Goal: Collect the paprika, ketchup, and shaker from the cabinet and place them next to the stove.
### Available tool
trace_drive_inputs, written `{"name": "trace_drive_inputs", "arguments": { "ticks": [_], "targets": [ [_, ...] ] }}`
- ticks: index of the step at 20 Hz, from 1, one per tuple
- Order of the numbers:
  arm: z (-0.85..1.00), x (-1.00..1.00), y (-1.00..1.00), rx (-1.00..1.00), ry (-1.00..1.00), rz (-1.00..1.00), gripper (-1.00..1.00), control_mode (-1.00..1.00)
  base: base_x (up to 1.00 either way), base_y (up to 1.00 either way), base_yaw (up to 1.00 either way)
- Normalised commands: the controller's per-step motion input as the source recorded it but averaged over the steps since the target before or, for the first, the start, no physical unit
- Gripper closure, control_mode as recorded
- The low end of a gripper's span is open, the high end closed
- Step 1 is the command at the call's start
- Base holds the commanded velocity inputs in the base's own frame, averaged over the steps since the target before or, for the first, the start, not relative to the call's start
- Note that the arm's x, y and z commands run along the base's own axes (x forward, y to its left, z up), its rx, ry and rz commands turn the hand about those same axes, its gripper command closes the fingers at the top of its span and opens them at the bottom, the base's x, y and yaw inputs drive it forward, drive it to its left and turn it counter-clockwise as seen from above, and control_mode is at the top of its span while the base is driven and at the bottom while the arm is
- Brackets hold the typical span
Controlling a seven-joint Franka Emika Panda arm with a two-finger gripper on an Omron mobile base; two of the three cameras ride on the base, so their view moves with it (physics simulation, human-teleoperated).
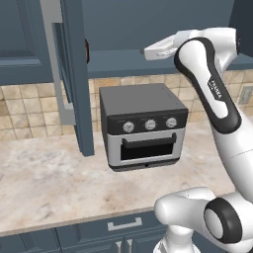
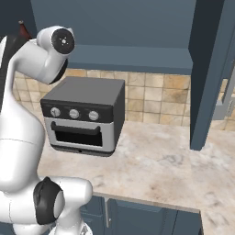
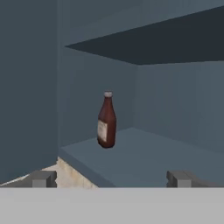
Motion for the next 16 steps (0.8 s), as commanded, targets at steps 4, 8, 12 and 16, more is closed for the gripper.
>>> {"name": "trace_drive_inputs", "arguments": {
  "ticks": [4, 8, 12, 16],
  "targets": [
    [0.0, 0.15, 0.0, 0.05, 0.0, 0.05, -1.0, -1.0, 0.0, 0.0, 0.0],
    [0.0, 0.23, 0.0, 0.01, 0.01, 0.0, -1.0, -1.0, 0.0, 0.0, 0.0],
    [0.0, 0.32, 0.05, 0.0, 0.04, 0.0, -1.0, -1.0, 0.0, 0.0, 0.0],
    [0.0, 0.33, 0.15, 0.0, 0.07, 0.0, -1.0, -1.0, 0.0, 0.0, 0.0]
  ]
}}
